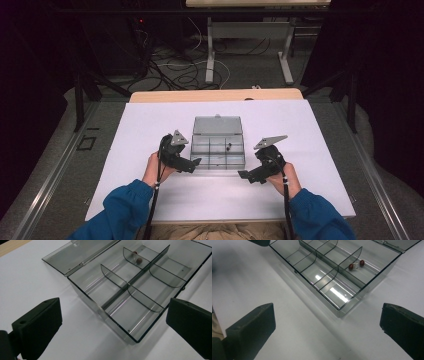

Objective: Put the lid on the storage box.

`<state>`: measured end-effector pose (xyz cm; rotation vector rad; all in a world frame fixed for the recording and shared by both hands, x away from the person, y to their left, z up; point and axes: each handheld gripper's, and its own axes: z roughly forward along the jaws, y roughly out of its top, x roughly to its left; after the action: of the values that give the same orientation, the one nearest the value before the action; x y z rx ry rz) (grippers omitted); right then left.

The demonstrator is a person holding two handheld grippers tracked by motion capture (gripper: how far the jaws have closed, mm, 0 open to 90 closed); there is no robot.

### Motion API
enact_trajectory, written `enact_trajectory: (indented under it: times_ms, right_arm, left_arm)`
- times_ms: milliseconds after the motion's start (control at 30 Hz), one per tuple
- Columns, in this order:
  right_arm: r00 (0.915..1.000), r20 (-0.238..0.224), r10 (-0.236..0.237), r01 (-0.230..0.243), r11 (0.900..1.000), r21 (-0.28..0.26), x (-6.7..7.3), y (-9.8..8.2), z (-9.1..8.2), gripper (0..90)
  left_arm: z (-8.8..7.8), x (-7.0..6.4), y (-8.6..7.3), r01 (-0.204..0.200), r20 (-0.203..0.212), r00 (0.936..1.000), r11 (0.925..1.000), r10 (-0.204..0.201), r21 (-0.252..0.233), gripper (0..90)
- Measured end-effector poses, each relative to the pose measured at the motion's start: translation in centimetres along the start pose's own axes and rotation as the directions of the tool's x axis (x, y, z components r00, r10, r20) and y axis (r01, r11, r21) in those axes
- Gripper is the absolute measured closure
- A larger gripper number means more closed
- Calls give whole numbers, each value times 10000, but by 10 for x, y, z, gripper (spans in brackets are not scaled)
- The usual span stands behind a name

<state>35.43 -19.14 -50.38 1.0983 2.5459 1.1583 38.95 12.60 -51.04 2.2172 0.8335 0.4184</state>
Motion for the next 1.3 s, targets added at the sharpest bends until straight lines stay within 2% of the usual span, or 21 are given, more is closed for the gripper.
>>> enact_trajectory:
  times_ms: [100, 133, 167, 200, 333, 367, 500, 533, 700, 800, 1000, 1067, 1133, 1200, 1267, 1300]
  right_arm:
    - [10000, 89, -22, 22, 10000, -39, 0, 0, 0, 0]
    - [9999, 90, -46, 45, 9999, 102, 0, 1, -1, 0]
    - [9999, 146, -76, 77, 9999, -123, 0, 1, 1, 0]
    - [9999, 155, -55, 57, 9999, -124, 0, 1, 0, 0]
    - [9999, 160, -39, 38, 9999, 96, -1, 2, -1, 0]
    - [9998, 181, -25, 26, 10000, -62, -1, 1, 0, 0]
    - [9998, 203, -30, 29, 10000, 80, -1, 2, -1, 0]
    - [9998, 199, -22, 23, 10000, -50, -1, 2, 0, 0]
    - [9997, 194, -145, 145, 9999, -26, -2, 2, 1, 0]
    - [9997, 205, -135, 135, 9999, 24, -3, 1, 1, 2]
    - [9993, 357, -82, 83, 10000, -33, -4, 1, 3, 9]
    - [9993, 366, -89, 82, 9997, 212, -4, 2, 2, 14]
    - [9991, 404, -107, 106, 9999, 44, -4, 2, 4, 19]
    - [9988, 473, -105, 99, 9999, 118, -5, 3, 4, 25]
    - [9991, 409, -115, 110, 9999, 127, -5, 3, 5, 27]
    - [9988, 469, -101, 104, 9999, -68, -5, 2, 6, 30]
  left_arm:
    - [4, -1, 3, -11, 41, 10000, 10000, 10, 71, 40]
    - [5, -1, 5, -34, 54, 10000, 10000, 33, 17, 50]
    - [7, -2, 6, 108, 121, 9999, 9999, -107, -41, 63]
    - [8, -1, 7, 200, 235, 9995, 9998, -198, -44, 77]
    - [13, 0, 12, 326, 312, 9990, 9994, -323, -75, 146]
    - [14, 0, 13, 288, 332, 9990, 9996, -287, -9, 166]
    - [21, -4, 18, 191, 354, 9992, 9998, -190, -19, 219]
    - [22, -5, 19, 138, 403, 9991, 9999, -141, 68, 231]
    - [32, -8, 22, 12, 543, 9985, 9995, -29, 316, 335]
    - [37, -8, 23, 118, 521, 9985, 9993, -136, 349, 381]
    - [45, -9, 23, 45, 648, 9979, 9987, -78, 510, 475]
    - [46, -8, 24, 27, 761, 9971, 9980, -76, 636, 514]
    - [50, -10, 23, 69, 754, 9971, 9984, -112, 569, 545]
    - [52, -10, 24, -80, 870, 9962, 9967, 9, 810, 567]
    - [56, -10, 23, -4, 824, 9966, 9969, -61, 786, 588]
    - [57, -9, 23, -76, 895, 9960, 9961, -3, 880, 597]
